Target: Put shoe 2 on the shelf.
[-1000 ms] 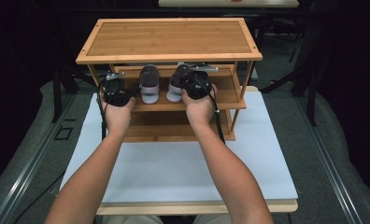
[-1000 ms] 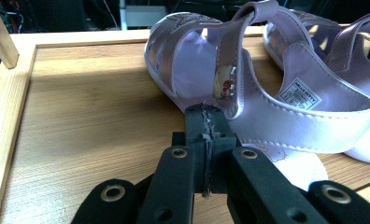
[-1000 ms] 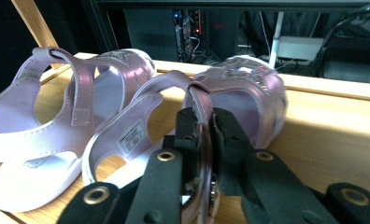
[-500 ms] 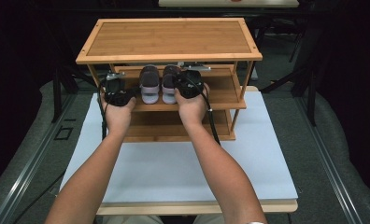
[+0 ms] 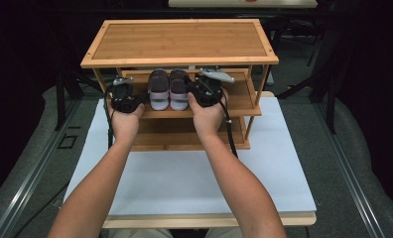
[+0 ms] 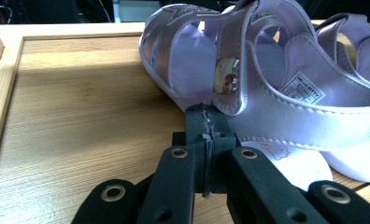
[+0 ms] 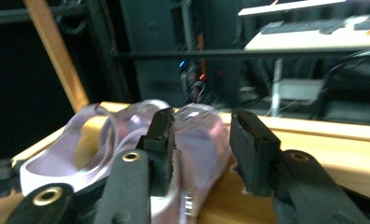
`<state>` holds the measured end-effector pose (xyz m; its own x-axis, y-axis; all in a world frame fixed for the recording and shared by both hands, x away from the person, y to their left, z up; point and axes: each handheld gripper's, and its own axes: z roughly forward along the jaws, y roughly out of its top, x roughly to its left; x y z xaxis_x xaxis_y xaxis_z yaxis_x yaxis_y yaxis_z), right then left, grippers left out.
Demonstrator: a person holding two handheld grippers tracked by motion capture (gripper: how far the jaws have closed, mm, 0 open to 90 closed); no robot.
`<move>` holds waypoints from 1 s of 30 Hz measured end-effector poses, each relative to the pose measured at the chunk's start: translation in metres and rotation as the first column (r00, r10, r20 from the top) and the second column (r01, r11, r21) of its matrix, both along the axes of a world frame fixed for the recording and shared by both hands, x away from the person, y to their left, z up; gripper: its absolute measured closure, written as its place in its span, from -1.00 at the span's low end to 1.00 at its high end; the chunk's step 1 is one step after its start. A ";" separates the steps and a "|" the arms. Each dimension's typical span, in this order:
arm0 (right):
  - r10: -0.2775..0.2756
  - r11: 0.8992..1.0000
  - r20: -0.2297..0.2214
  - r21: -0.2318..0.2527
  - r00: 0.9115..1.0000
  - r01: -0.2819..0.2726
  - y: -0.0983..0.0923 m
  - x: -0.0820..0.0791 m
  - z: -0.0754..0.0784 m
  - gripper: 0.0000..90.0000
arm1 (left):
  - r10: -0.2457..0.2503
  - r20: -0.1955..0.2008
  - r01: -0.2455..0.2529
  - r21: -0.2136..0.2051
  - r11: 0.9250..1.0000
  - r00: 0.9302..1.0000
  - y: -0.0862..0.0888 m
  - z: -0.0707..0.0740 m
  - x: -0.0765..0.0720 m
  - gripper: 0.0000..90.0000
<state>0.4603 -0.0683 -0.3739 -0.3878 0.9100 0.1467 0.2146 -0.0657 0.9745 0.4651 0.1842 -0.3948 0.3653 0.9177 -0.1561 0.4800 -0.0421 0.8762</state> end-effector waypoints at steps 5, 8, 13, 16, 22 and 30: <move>-0.054 0.999 -0.054 -0.006 0.997 0.054 -0.009 0.000 -0.008 0.52 | 0.001 -0.002 -0.001 0.009 1.000 1.000 -0.001 0.000 0.000 1.00; -0.009 0.997 -0.244 -0.083 0.970 -0.011 -0.002 0.015 -0.023 0.71 | -0.001 -0.004 0.001 0.006 1.000 1.000 -0.002 0.000 0.000 1.00; 0.056 0.987 -0.243 -0.132 0.968 -0.090 0.009 0.015 -0.029 1.00 | -0.040 0.002 0.040 0.021 0.999 0.999 -0.003 0.000 0.003 1.00; 0.059 0.989 -0.259 -0.115 0.964 -0.092 0.007 0.015 -0.028 1.00 | -0.040 0.006 0.040 0.027 0.999 0.999 -0.005 0.001 0.004 1.00; 0.048 0.988 -0.247 -0.132 0.968 -0.083 0.002 0.010 -0.026 1.00 | -0.046 0.022 0.045 0.045 0.998 0.999 -0.014 0.005 0.006 1.00; 0.067 0.990 -0.257 -0.105 0.964 -0.097 -0.007 0.012 -0.029 0.97 | -0.025 0.006 0.025 0.058 0.998 1.000 -0.020 0.004 0.004 1.00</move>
